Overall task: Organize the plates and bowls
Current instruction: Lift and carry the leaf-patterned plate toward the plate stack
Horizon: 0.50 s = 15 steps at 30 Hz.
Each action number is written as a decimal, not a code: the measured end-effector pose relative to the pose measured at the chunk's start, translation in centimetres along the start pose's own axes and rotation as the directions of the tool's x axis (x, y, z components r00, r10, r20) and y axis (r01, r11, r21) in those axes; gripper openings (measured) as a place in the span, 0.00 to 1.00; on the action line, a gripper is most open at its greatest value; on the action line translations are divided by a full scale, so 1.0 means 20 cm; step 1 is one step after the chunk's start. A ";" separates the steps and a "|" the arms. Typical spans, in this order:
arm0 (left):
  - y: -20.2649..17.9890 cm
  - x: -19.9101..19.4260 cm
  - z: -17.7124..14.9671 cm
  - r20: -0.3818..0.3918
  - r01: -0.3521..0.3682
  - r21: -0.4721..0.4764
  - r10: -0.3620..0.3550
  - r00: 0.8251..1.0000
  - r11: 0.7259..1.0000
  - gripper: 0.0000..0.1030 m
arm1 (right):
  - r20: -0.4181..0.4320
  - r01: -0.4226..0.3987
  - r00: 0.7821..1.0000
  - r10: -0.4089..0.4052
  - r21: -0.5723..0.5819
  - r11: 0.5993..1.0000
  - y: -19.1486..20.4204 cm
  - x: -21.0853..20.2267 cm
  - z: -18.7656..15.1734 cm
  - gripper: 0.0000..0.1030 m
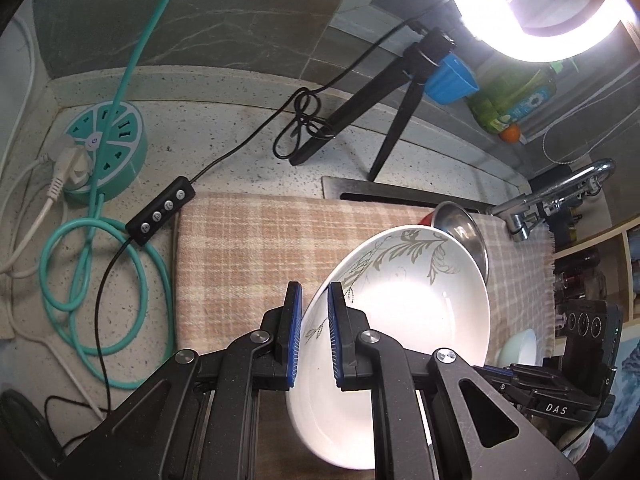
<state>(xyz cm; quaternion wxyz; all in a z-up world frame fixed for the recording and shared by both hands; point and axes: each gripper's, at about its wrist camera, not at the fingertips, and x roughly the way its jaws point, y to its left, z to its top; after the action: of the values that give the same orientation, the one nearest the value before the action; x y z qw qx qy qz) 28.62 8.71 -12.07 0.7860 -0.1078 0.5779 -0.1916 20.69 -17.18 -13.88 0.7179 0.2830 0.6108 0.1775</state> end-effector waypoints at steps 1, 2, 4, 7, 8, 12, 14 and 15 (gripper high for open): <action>-0.02 -0.01 -0.01 0.003 0.000 0.005 0.000 1.000 1.000 0.10 | 0.001 -0.002 1.000 0.002 0.002 1.000 -0.02 -0.01 -0.01 0.10; -0.03 -0.02 -0.02 0.005 0.001 0.007 -0.001 1.000 1.000 0.10 | 0.004 -0.004 1.000 0.004 0.002 1.000 -0.02 -0.02 -0.01 0.10; -0.06 -0.03 -0.04 0.011 0.006 0.010 -0.006 1.000 1.000 0.10 | 0.010 -0.006 1.000 0.006 -0.003 1.000 -0.03 -0.05 -0.03 0.10; -0.10 -0.05 -0.06 0.014 0.011 0.011 -0.011 1.000 1.000 0.10 | 0.015 -0.016 1.000 0.016 0.010 1.000 -0.03 -0.06 -0.04 0.10; -0.12 -0.05 -0.07 0.015 0.010 0.017 -0.010 1.000 1.000 0.10 | 0.016 -0.018 1.000 0.018 0.015 1.000 -0.04 -0.07 -0.05 0.10; -0.19 -0.05 -0.12 0.005 0.017 0.032 -0.017 1.000 0.999 0.10 | 0.024 -0.021 0.999 0.020 0.033 0.999 -0.07 -0.10 -0.08 0.10; -0.23 -0.04 -0.14 -0.004 0.014 0.049 -0.014 1.000 0.999 0.10 | 0.025 -0.023 0.999 0.022 0.039 0.999 -0.09 -0.12 -0.09 0.10; -0.25 -0.03 -0.16 -0.008 0.016 0.053 -0.015 1.000 0.998 0.10 | 0.027 -0.021 0.999 0.020 0.042 0.999 -0.10 -0.13 -0.11 0.10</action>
<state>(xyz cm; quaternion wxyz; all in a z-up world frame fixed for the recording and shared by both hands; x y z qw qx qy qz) 24.62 4.64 -10.51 0.7850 -0.0905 0.5746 -0.2134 17.87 -19.90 -13.38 0.7178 0.3067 0.6020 0.1683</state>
